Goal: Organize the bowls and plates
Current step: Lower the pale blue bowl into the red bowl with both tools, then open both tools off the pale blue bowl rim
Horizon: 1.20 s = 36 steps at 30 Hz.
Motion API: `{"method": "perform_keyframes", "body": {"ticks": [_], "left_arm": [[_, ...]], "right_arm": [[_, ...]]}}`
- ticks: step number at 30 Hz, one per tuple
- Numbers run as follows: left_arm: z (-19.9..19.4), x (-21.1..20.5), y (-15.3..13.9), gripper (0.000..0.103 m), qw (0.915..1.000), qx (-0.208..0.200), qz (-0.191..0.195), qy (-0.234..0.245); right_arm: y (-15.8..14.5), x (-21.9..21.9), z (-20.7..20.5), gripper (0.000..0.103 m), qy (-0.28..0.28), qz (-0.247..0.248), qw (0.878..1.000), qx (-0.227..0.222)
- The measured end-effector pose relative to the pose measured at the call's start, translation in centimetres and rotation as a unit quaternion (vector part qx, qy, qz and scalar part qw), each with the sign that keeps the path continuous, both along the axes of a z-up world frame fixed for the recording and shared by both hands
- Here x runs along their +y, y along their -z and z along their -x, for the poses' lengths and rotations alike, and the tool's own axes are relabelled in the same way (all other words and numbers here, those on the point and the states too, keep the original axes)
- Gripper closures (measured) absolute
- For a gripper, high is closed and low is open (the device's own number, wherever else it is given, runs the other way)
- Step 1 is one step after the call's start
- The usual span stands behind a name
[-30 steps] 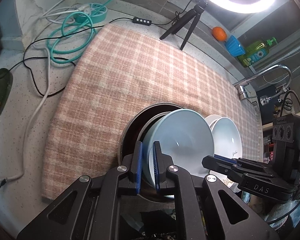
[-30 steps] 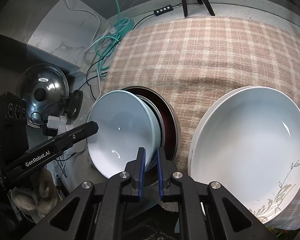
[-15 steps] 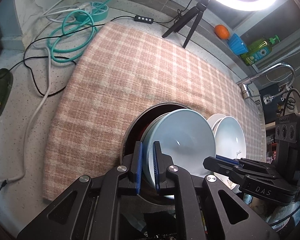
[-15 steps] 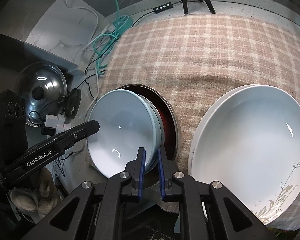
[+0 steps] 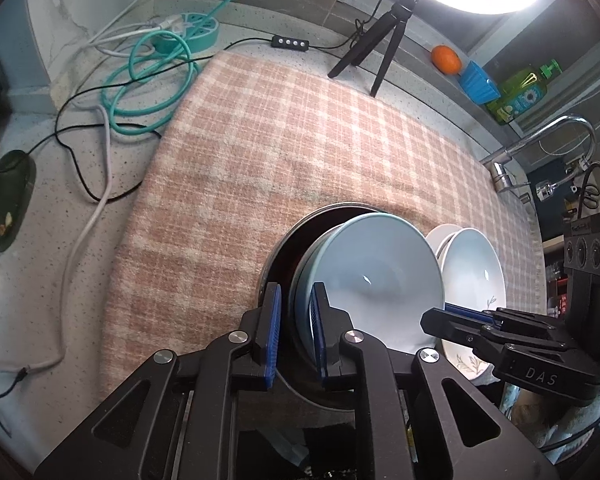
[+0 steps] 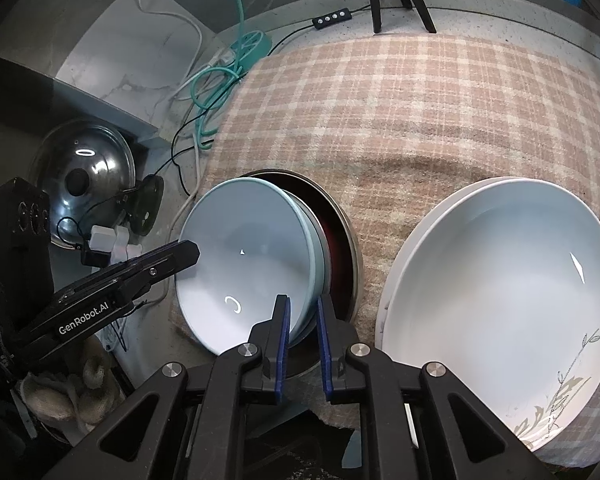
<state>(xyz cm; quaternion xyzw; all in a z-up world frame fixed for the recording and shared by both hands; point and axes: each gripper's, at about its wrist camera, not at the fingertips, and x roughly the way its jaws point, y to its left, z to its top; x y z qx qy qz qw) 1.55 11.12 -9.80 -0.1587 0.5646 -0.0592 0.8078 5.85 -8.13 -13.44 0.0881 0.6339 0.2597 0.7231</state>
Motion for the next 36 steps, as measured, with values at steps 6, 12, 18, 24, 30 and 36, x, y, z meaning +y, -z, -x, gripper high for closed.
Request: {"method": "perform_keyframes", "body": {"ticks": [6,12,18,24,30,36], "left_arm": [[0.2,-0.1,-0.6,0.090,0.9999,-0.012,-0.008,0.001],[0.2,0.1,-0.6,0.090,0.9999,-0.014,-0.008,-0.001],[0.9,0.6,-1.4,0.090,0.9995,-0.030,-0.010,-0.009],[1.8,2.2,-2.2,0.090,0.9981,-0.049,-0.004,-0.037],[2.6,3.8,-1.3,0.088,0.9958,-0.045,0.022,-0.076],[2.9,3.6,0.1,0.088,0.9972,-0.025,0.016,-0.068]], "right_arm": [[-0.9,0.1,0.1,0.083,-0.004,0.011,1.000,-0.027],[-1.3,-0.1,0.4,0.083,-0.009,0.013,0.999,-0.041],[-2.7,-1.3,1.3,0.083,0.001,-0.010,0.998,-0.067],[-4.3,-3.1,1.8,0.081,0.029,0.005,0.992,-0.123],[-3.0,-4.8,1.5,0.081,0.065,0.005,0.991,-0.117],[-1.7,-4.4,1.5,0.081,0.065,0.004,0.992,-0.105]]}}
